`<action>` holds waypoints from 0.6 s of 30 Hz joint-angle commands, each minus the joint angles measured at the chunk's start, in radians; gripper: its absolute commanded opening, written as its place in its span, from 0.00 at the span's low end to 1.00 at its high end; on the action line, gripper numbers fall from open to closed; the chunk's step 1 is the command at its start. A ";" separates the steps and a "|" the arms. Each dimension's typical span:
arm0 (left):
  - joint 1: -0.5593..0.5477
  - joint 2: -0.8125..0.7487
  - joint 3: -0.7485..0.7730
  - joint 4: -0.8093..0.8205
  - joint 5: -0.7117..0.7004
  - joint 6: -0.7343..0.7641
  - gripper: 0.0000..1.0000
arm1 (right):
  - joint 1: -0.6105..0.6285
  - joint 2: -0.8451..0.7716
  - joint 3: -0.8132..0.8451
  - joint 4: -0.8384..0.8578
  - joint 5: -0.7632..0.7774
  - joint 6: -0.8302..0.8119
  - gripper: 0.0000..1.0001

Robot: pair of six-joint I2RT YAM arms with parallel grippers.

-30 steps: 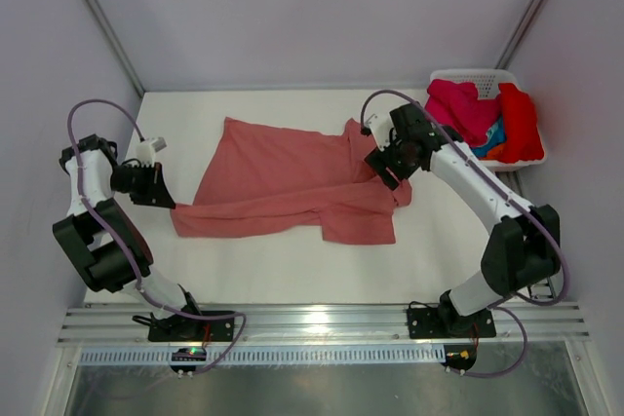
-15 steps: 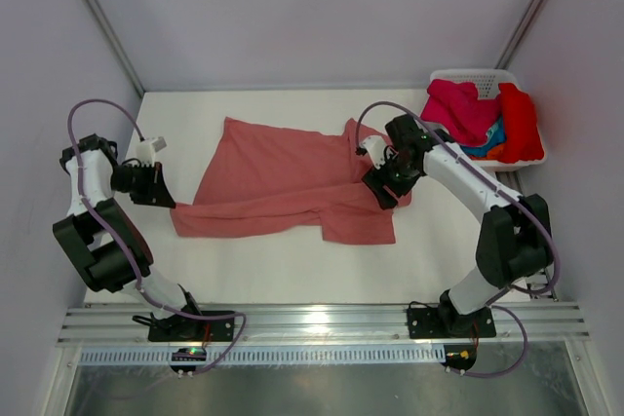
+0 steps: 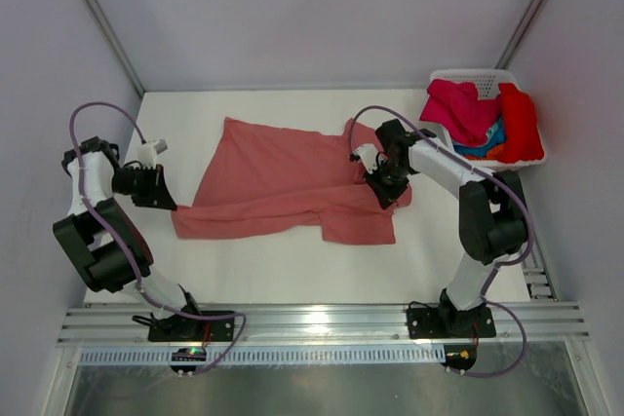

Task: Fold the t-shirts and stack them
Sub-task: Flatten the tshirt out

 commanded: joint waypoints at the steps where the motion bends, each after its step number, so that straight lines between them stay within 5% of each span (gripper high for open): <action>1: -0.002 -0.008 -0.013 0.028 0.021 -0.005 0.00 | -0.002 0.012 0.054 0.019 -0.034 0.016 0.08; 10: -0.033 0.090 0.034 0.209 -0.041 -0.129 0.00 | -0.009 -0.012 0.148 0.058 0.044 0.035 0.03; 18: -0.136 0.196 0.341 0.472 -0.071 -0.408 0.00 | -0.034 -0.017 0.336 0.183 0.110 0.151 0.03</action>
